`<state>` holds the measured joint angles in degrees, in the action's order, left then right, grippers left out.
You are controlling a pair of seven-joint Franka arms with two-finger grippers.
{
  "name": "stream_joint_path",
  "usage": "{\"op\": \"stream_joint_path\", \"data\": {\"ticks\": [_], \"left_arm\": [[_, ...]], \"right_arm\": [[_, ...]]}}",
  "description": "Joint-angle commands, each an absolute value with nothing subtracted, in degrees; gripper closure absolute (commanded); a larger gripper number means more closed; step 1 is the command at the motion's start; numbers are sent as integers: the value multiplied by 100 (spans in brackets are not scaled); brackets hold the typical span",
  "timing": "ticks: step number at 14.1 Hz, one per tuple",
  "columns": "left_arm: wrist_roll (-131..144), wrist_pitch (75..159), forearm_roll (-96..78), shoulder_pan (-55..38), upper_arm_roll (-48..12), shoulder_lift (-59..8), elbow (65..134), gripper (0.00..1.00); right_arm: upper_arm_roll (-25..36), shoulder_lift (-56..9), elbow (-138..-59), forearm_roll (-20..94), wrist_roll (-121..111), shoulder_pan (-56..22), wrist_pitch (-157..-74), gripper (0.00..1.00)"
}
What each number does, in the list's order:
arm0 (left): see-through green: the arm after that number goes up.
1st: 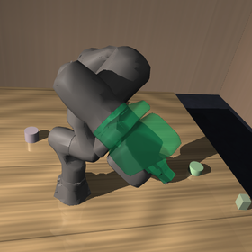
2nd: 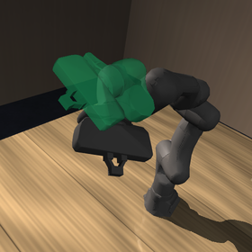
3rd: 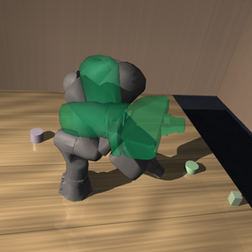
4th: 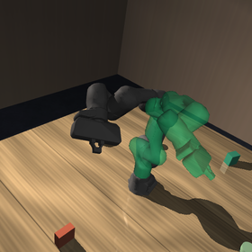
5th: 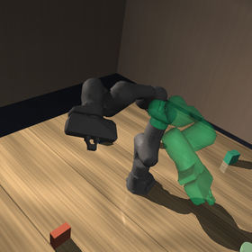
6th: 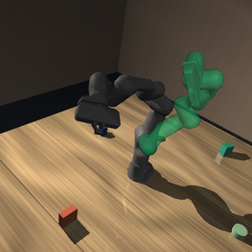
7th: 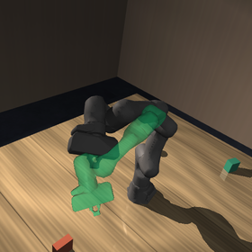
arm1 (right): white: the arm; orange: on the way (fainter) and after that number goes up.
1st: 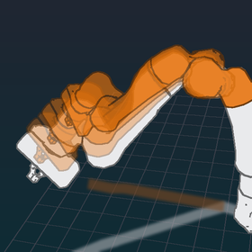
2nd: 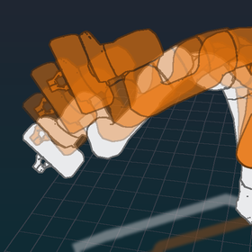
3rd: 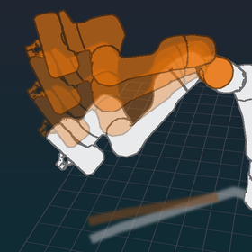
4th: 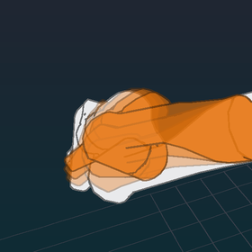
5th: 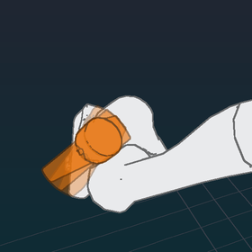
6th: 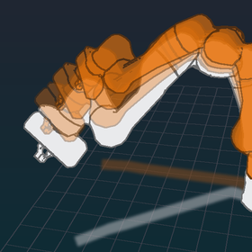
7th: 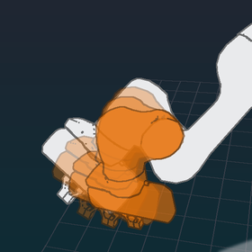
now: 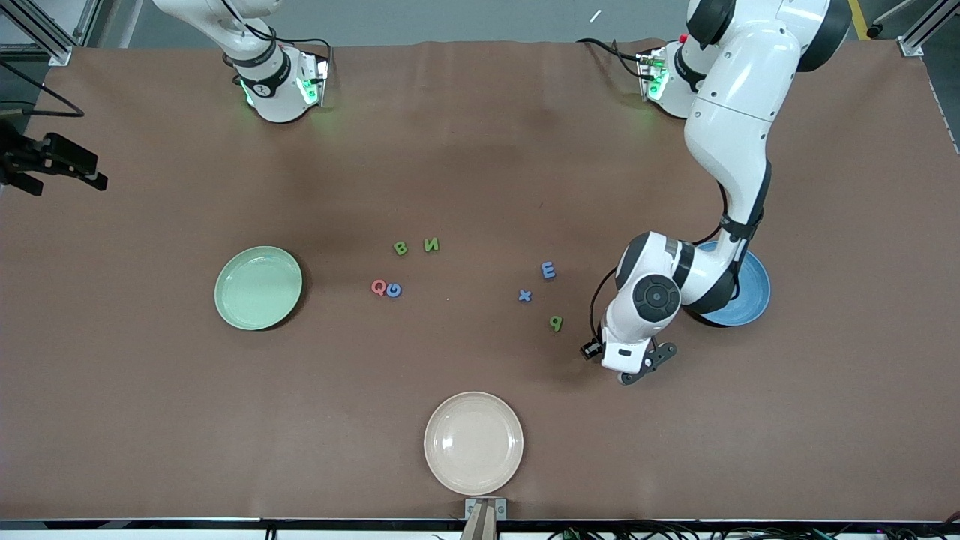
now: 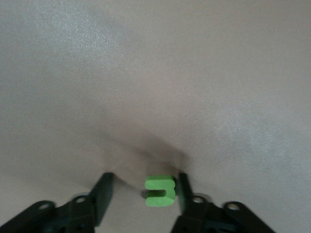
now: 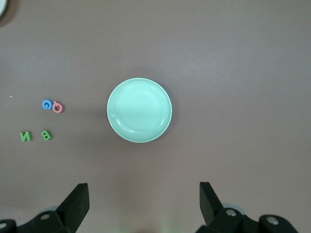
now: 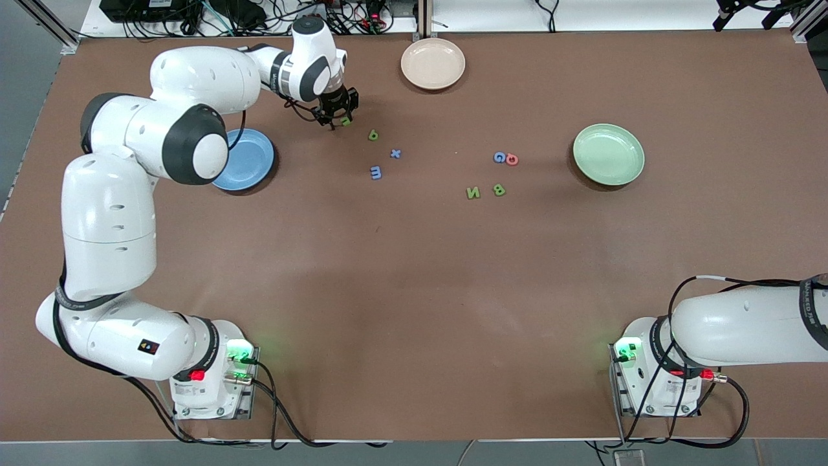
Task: Sort upper and lower case letters into plates
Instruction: 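Grasp the green lowercase n with the left gripper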
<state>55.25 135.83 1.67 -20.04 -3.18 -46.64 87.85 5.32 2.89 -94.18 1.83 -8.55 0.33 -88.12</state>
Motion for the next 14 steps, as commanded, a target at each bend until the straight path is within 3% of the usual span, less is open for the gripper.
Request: {"op": "stream_joint_path", "data": {"ticks": [1,6,9,12,14], "left_arm": [[5643,13597,246,-2057,-290,-4720,8692,58],[5634,13597,255,-2118,-290,-4711,8692,87],[5581,13536,211,-2040,-290,-4536,8701,88],[5520,12887,237,-1969,-290,-3922,8841,88],[5083,12604,264,-1785,-308,-3334,9349,88]], "right_arm": [[527,-200,-9290,280,-861,297,-9095,0],[501,-1027,-9211,193,-914,351,-9298,0],[492,-1037,-9377,299,-565,247,-9430,0],[492,-1116,-9510,439,1040,-148,-9632,0],[483,-1317,-9518,439,2157,-508,-9860,0]]}}
